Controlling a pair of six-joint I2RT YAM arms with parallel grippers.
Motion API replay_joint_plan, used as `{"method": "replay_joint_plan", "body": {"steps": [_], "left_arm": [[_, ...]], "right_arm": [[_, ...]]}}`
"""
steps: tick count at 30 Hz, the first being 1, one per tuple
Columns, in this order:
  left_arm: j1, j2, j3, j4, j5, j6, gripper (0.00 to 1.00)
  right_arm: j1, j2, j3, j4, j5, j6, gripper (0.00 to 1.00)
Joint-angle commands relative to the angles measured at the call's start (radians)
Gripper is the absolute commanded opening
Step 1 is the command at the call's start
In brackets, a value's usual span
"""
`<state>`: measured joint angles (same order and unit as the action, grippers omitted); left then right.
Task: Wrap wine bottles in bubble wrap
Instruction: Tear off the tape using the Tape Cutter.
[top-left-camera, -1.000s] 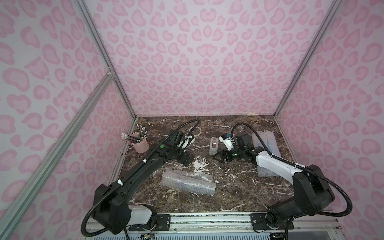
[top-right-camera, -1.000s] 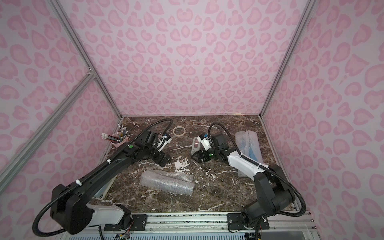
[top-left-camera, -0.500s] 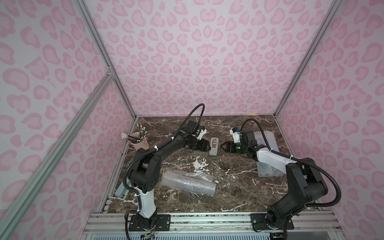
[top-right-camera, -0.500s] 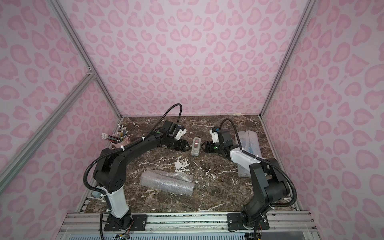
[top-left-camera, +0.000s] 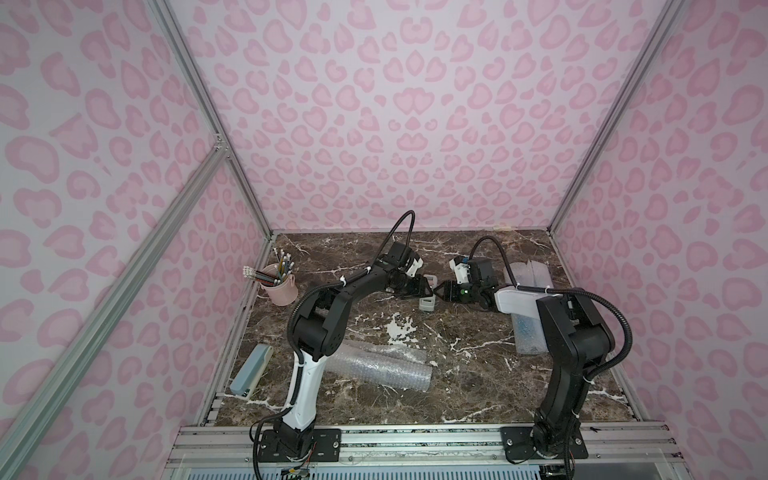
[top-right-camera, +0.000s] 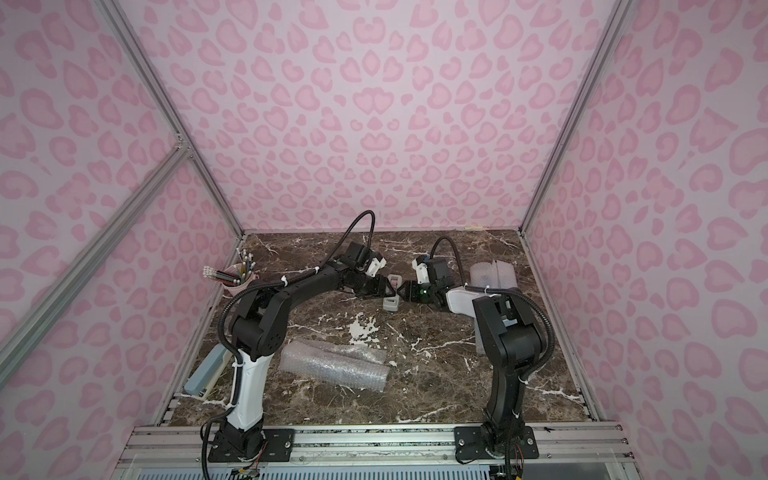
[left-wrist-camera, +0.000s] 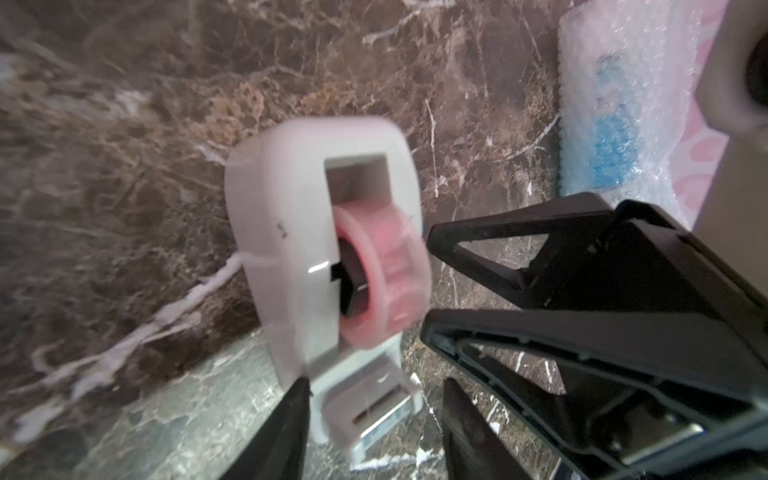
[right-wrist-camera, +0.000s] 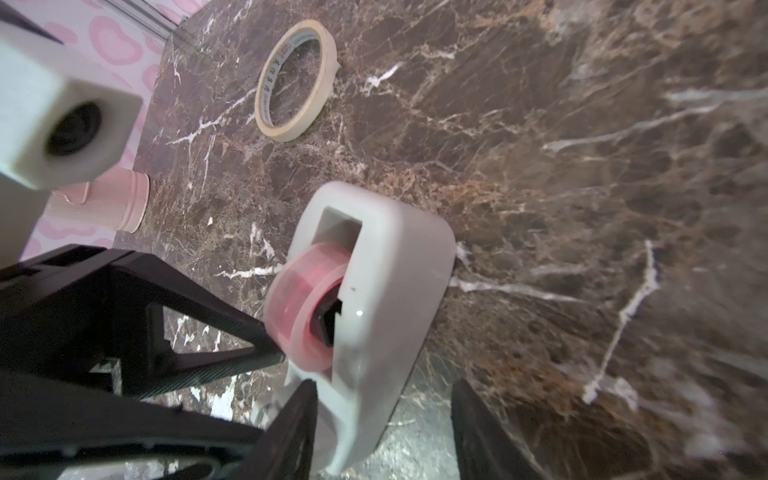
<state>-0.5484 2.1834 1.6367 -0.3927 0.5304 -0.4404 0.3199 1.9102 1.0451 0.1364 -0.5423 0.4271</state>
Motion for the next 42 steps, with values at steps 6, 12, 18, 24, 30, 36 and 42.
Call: {"method": "replay_joint_plan", "body": {"steps": [6,12,18,24,30,36,42], "left_arm": [[-0.001,0.033,0.013,0.058,0.059,-0.027,0.46],[0.001,0.011,0.008,0.058,0.06,-0.029,0.42],[0.007,-0.036,0.024,0.024,0.048,-0.022,0.41],[0.003,-0.012,0.017,0.03,0.089,-0.059,0.41],[-0.002,0.008,0.0,0.07,0.104,-0.09,0.41],[-0.005,0.022,0.008,0.11,0.128,-0.115,0.4],[-0.005,0.056,0.005,0.06,0.115,-0.093,0.4]], "right_arm": [[0.0,0.05,0.006,0.032,-0.015,-0.001,0.48],[0.0,0.049,-0.02,0.036,-0.006,-0.008,0.43],[-0.007,0.026,-0.061,0.053,-0.007,-0.007,0.43],[-0.011,0.02,-0.089,0.088,-0.029,0.01,0.4],[-0.016,0.009,-0.105,0.099,-0.038,0.012,0.38],[-0.016,0.013,-0.12,0.112,-0.048,0.018,0.37],[-0.016,0.012,-0.128,0.117,-0.05,0.019,0.37]]}}
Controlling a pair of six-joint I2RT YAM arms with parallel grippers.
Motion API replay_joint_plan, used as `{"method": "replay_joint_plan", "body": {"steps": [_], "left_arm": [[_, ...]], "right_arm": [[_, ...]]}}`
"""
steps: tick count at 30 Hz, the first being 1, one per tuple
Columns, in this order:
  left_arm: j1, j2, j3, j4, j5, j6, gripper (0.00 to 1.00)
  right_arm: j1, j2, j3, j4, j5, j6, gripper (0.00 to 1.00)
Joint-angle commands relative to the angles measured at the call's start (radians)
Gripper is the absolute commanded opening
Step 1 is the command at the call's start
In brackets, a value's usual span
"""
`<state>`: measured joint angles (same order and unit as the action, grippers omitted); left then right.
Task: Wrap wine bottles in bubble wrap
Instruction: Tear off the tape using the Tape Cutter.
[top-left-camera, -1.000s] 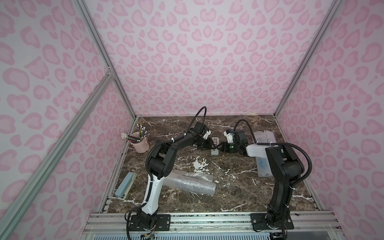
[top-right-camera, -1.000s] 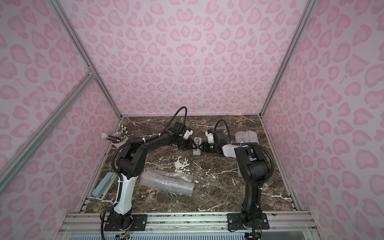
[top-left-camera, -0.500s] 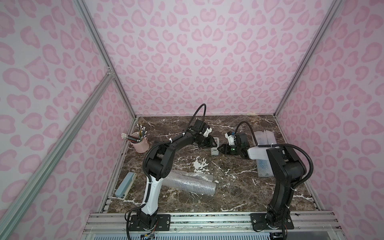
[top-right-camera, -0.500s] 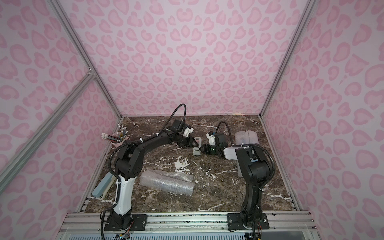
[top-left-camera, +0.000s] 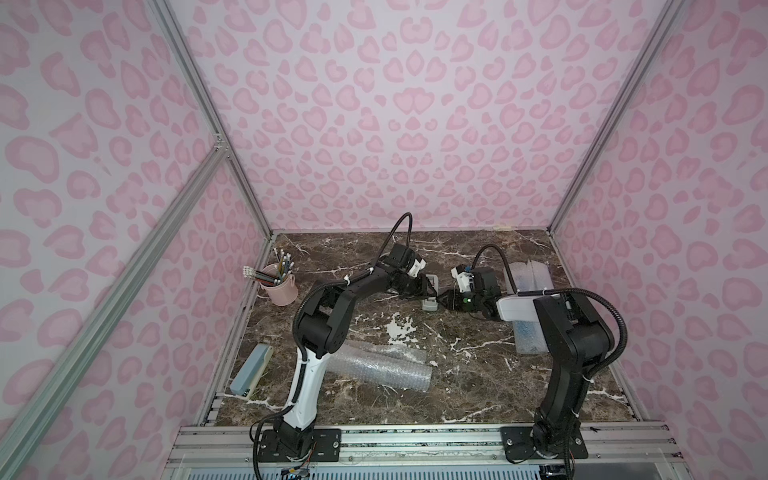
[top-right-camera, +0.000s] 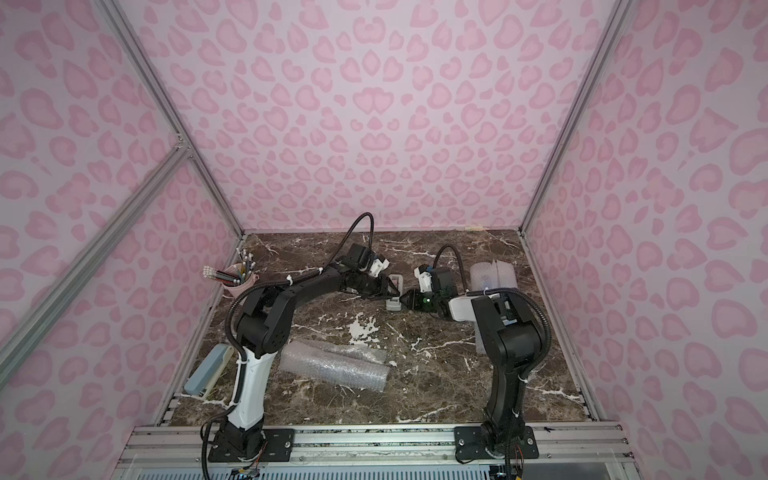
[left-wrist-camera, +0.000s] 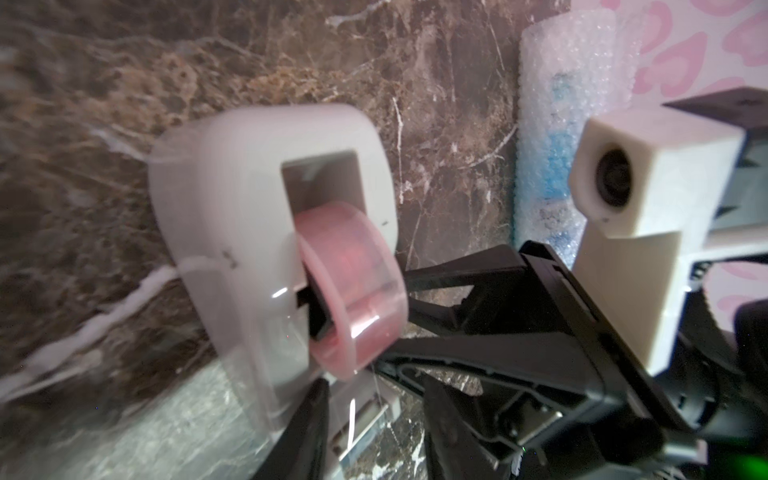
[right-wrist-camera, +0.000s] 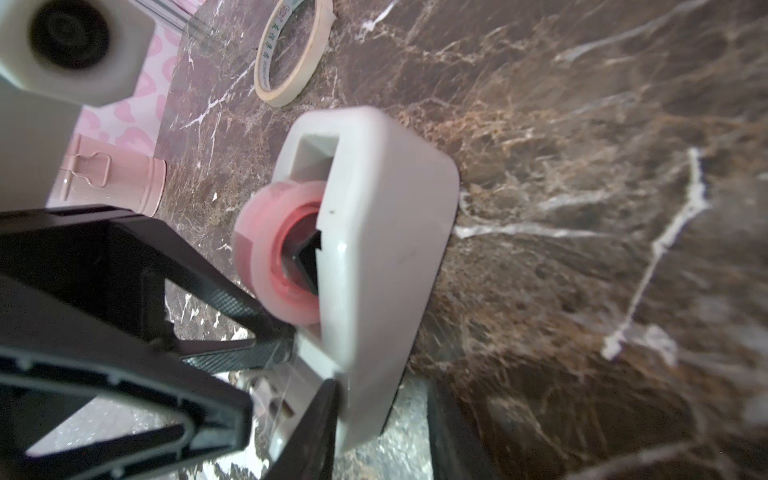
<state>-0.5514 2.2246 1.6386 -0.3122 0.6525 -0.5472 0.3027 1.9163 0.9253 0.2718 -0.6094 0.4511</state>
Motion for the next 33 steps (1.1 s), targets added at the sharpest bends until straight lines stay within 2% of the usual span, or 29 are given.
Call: {"method": "replay_joint_plan", "body": {"steps": [1,7,9,23,33], "left_arm": [[-0.002,0.017,-0.003,-0.02,-0.012,0.017,0.4],[-0.01,0.02,-0.017,0.034,0.016,-0.008,0.36],[-0.011,0.015,-0.007,0.033,0.019,-0.008,0.28],[-0.007,-0.057,0.007,-0.046,0.025,0.037,0.03],[-0.028,-0.118,-0.014,-0.1,0.047,0.059,0.03]], "right_arm": [[0.002,0.008,-0.009,-0.02,0.017,-0.006,0.36],[0.001,0.014,-0.014,-0.012,0.015,-0.001,0.35],[0.002,0.015,-0.016,-0.009,0.016,0.0,0.35],[0.001,0.036,-0.035,0.015,0.023,0.004,0.33],[0.001,0.046,-0.039,0.038,0.024,0.015,0.32]]}}
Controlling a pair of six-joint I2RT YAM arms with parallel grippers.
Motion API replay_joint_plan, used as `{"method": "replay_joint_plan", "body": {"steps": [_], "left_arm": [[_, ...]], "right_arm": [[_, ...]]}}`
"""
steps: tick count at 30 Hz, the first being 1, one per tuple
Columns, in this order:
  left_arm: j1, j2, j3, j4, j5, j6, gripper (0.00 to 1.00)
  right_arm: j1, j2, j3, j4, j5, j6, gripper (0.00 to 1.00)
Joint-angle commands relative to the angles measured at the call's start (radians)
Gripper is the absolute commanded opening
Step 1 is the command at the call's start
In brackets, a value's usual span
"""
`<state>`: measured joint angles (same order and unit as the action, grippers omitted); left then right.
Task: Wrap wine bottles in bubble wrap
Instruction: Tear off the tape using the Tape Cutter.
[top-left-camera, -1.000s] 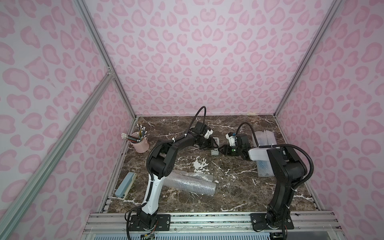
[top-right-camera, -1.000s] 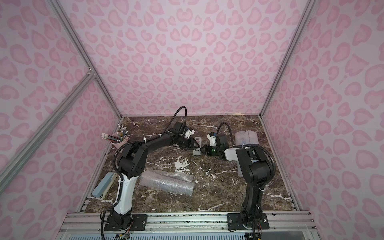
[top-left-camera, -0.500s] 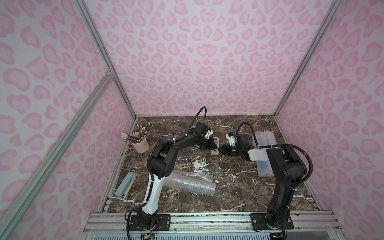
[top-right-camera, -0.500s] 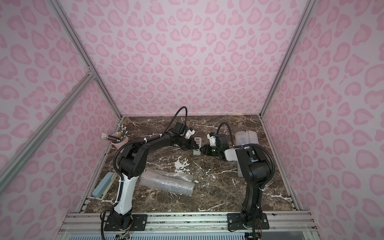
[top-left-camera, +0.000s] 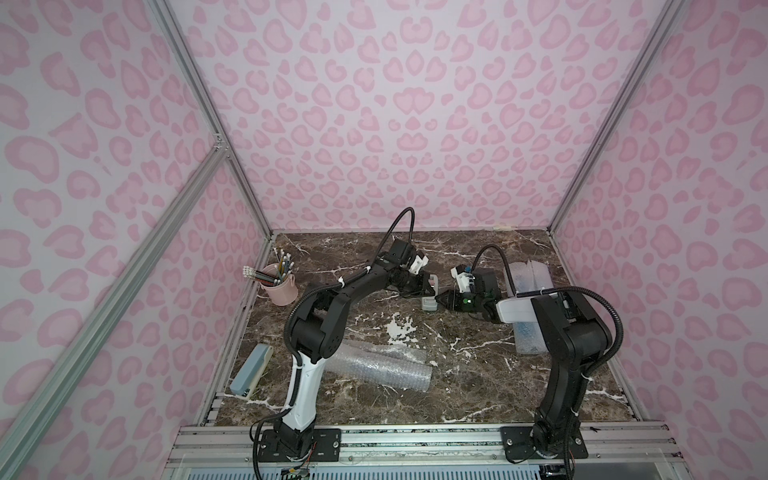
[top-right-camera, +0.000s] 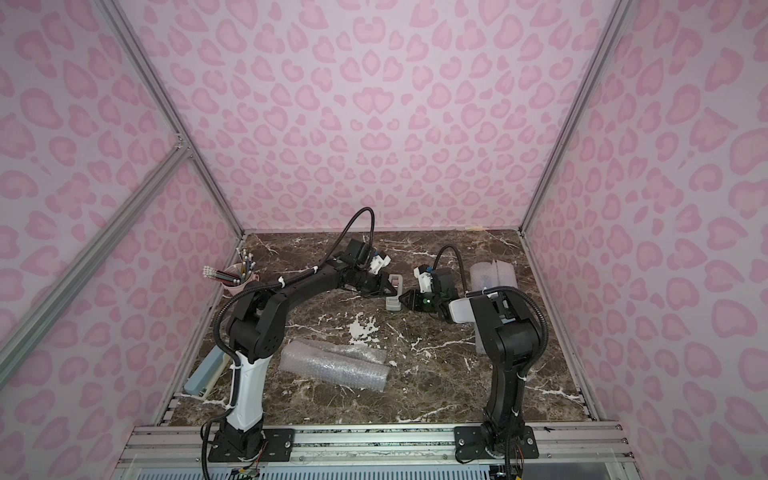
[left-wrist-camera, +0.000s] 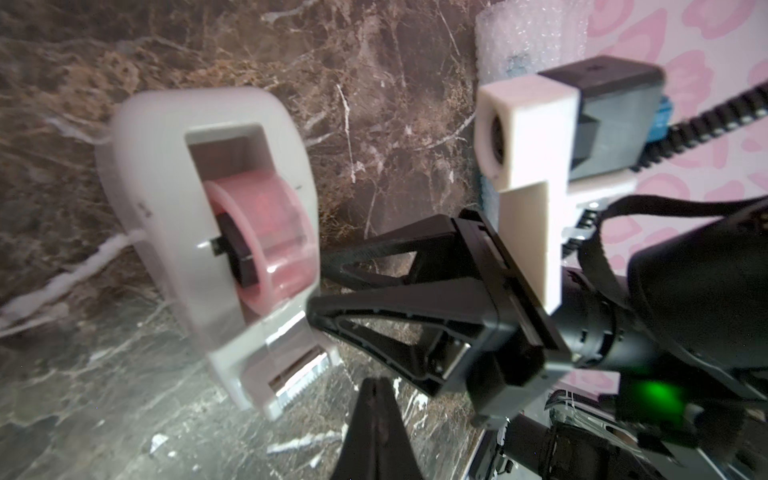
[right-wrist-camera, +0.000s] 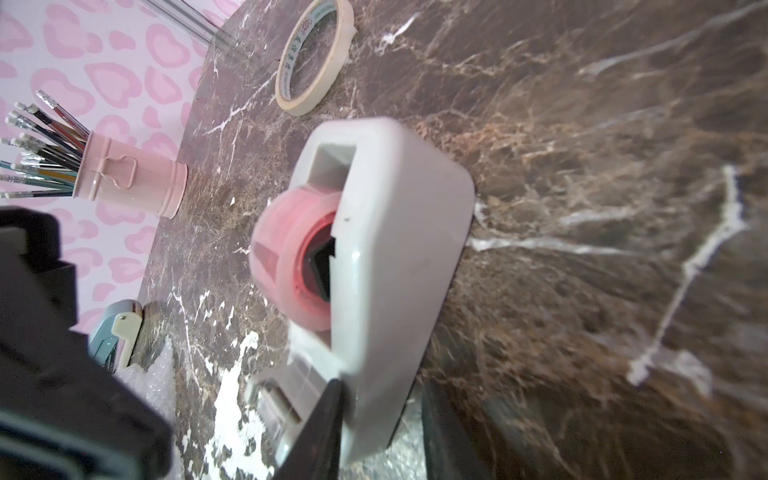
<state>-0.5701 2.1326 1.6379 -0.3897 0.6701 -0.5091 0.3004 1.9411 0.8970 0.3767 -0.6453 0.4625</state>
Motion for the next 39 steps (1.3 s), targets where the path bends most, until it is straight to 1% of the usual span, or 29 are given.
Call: {"method": "replay_joint_plan", "body": {"steps": [1,3,6,7,10,15,22,27,32,39], "left_arm": [[-0.012,-0.03,-0.023,-0.029,0.029,0.02,0.03],[-0.014,-0.036,-0.051,-0.034,0.027,0.02,0.03],[-0.014,-0.028,-0.057,-0.076,-0.008,0.041,0.04],[-0.014,-0.028,-0.055,-0.086,-0.024,0.045,0.11],[-0.008,-0.02,-0.03,-0.101,-0.075,0.058,0.22],[0.014,-0.003,0.018,-0.068,-0.151,0.056,0.3],[0.019,0.086,0.076,-0.063,-0.103,0.037,0.33],[0.019,0.097,0.062,-0.019,-0.084,0.016,0.34],[0.019,0.121,0.08,-0.028,-0.087,0.018,0.34],[0.018,0.137,0.066,0.01,-0.061,-0.011,0.34]], "right_arm": [[0.003,0.022,-0.013,-0.063,0.059,0.005,0.32],[0.002,0.023,-0.013,-0.062,0.058,0.006,0.32],[0.003,0.019,-0.014,-0.062,0.058,0.005,0.32],[0.003,0.017,-0.017,-0.062,0.056,0.005,0.33],[0.003,0.01,-0.021,-0.055,0.057,0.005,0.34],[0.003,0.015,-0.024,-0.04,0.042,0.013,0.33],[0.003,0.015,-0.018,-0.042,0.037,0.013,0.33],[0.002,0.018,-0.011,-0.041,0.035,0.016,0.32],[0.004,0.018,-0.008,-0.043,0.033,0.016,0.32],[0.004,0.02,-0.007,-0.047,0.03,0.014,0.32]]}}
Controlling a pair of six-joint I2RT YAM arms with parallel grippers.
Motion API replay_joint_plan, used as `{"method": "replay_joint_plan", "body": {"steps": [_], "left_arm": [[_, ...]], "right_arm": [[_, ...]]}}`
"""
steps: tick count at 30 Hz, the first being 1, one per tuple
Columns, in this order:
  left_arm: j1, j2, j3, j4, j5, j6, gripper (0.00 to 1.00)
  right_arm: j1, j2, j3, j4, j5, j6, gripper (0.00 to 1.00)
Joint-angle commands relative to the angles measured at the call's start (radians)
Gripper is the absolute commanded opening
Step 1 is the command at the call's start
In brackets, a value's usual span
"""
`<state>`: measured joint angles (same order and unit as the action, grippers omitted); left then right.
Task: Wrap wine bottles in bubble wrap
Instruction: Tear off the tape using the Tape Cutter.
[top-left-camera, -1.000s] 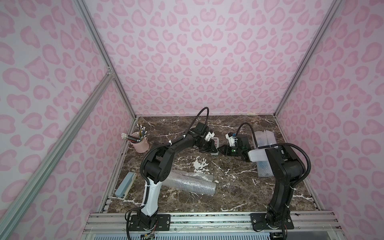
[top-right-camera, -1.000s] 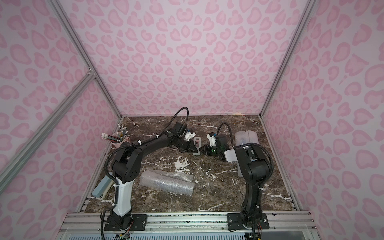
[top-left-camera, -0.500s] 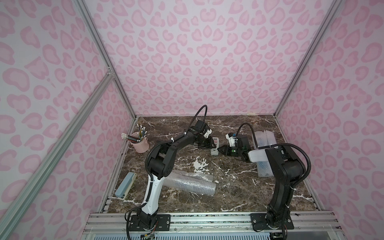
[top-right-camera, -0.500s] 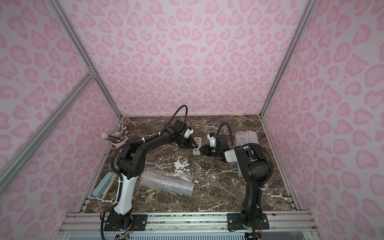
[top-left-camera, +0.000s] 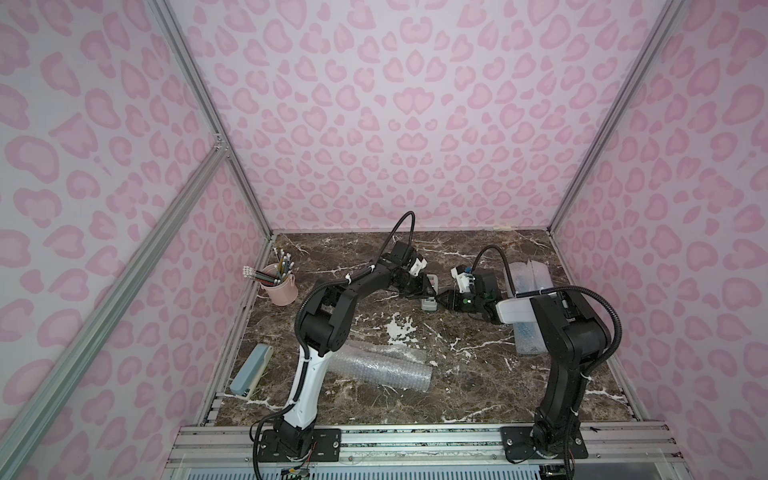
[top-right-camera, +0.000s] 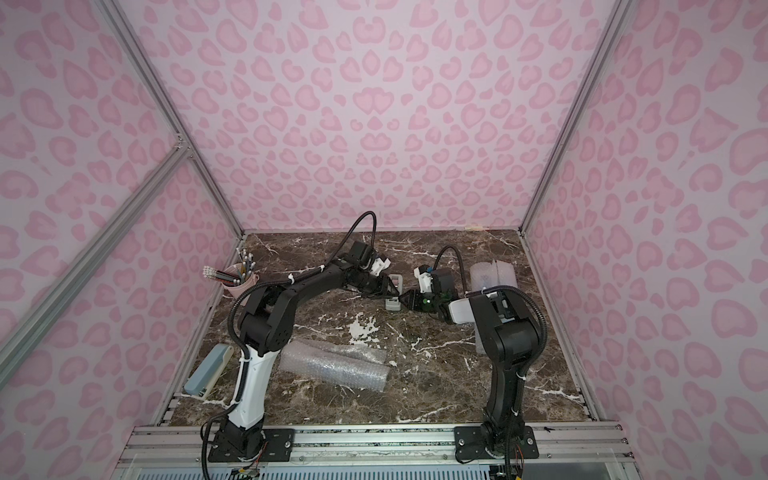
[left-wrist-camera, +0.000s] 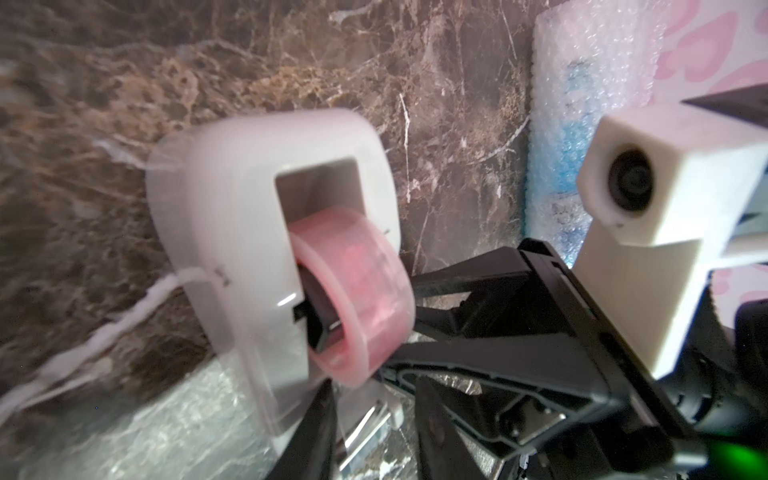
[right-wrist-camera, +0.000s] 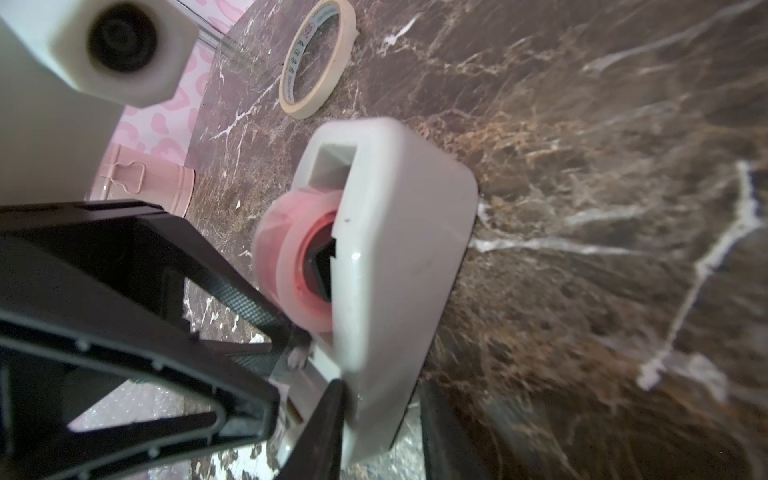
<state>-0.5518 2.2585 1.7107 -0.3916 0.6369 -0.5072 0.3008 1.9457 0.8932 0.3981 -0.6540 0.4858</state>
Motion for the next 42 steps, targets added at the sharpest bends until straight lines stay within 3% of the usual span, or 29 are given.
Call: {"method": "replay_joint_plan", "body": {"steps": [1,9,15,28,42], "left_arm": [[0.0,0.013,-0.008,0.011,-0.028,-0.014,0.34],[0.0,0.01,-0.044,0.02,-0.028,-0.023,0.26],[0.006,-0.017,-0.079,0.041,-0.025,-0.031,0.25],[0.009,-0.049,-0.073,0.075,0.023,-0.048,0.03],[0.0,-0.115,-0.095,0.011,0.049,-0.013,0.03]], "right_arm": [[0.004,0.015,-0.003,-0.067,0.038,-0.009,0.32],[0.003,0.016,-0.002,-0.066,0.034,-0.007,0.32],[0.005,0.019,-0.003,-0.062,0.031,-0.007,0.31],[0.008,0.027,-0.003,-0.062,0.031,-0.006,0.3],[0.008,0.042,-0.004,-0.051,0.04,-0.001,0.29]]}}
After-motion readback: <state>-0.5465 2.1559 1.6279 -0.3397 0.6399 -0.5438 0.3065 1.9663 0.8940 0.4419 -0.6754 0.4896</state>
